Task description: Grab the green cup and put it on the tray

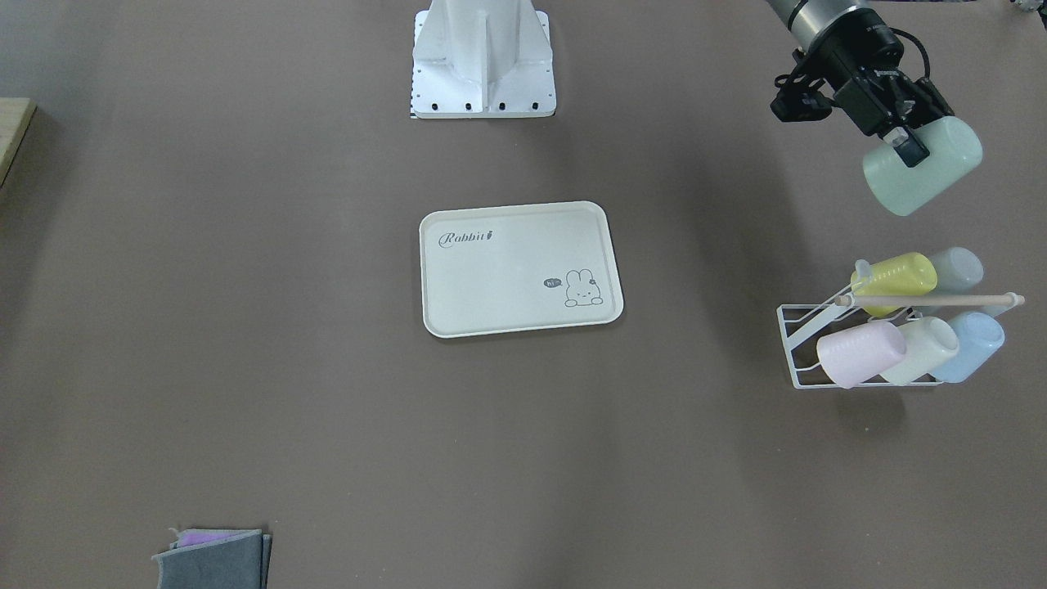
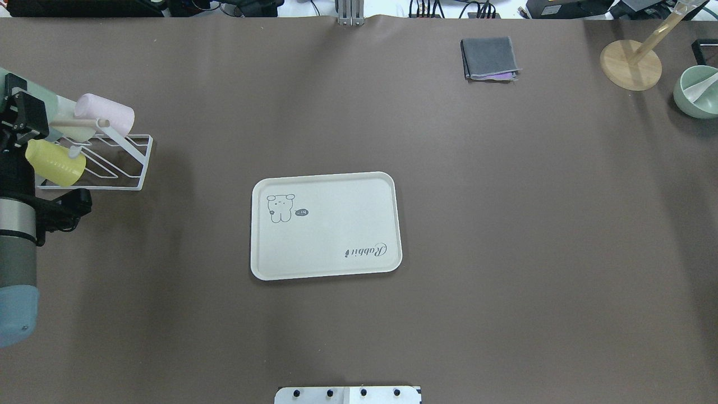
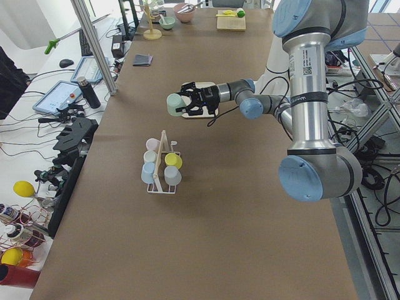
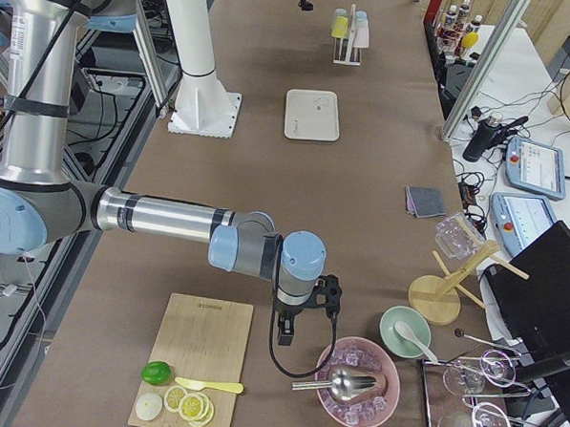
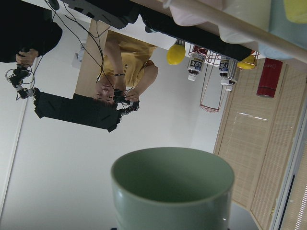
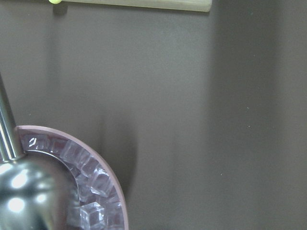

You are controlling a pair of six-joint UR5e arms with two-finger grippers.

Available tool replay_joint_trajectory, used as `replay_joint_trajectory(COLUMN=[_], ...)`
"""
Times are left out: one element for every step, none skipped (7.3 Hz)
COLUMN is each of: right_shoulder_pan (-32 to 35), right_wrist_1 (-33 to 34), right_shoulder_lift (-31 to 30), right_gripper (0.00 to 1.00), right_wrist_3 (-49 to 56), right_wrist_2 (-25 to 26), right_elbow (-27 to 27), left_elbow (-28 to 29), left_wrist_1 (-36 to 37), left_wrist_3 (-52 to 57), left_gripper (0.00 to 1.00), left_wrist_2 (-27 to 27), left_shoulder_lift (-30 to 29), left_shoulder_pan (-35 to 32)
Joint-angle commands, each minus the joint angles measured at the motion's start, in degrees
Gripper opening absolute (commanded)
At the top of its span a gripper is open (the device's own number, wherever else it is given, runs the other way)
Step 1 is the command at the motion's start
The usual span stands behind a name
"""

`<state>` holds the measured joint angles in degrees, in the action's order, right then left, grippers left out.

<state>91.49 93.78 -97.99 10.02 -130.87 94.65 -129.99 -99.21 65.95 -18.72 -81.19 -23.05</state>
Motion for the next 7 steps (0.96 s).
replay_joint_trajectory(right_shoulder_pan=[-0.09, -0.09, 0.00, -0.09, 0.00, 0.00, 0.00], right_wrist_1=[0.00, 0.00, 0.00, 0.00, 0.00, 0.00, 0.00], right_shoulder_lift=[0.00, 0.00, 0.00, 0.00, 0.00, -0.09, -0.09], right_gripper=[1.00, 1.00, 1.00, 1.00, 1.00, 1.00, 1.00], right_wrist_3=[-0.09, -0.09, 0.00, 0.00, 0.09, 0.35, 0.44], right_wrist_2=[0.00, 0.00, 0.00, 0.00, 0.00, 0.08, 0.08], right_elbow=[-0.43, -0.43, -0.78, -0.78, -0.78, -0.78, -0.78], left_elbow=[2.01, 2.72, 3.25, 3.51, 4.30, 8.40, 12.00], left_wrist_1=[-7.47, -7.75, -7.76, -8.02, -10.02, -12.39, -13.11], left_wrist_3=[-14.33, -26.54, -40.06, -48.90, -51.51, -53.63, -54.87], left_gripper=[0.00, 0.00, 0.00, 0.00, 0.00, 0.00, 0.00], left_wrist_2=[-13.62, -19.02, -24.47, -28.00, -30.39, -31.37, -31.64], left_shoulder_lift=[-3.27, -3.02, -2.93, -3.10, -3.62, -11.02, -16.84], left_shoulder_pan=[-0.41, -0.50, 0.11, 0.81, 2.04, 5.44, 5.74])
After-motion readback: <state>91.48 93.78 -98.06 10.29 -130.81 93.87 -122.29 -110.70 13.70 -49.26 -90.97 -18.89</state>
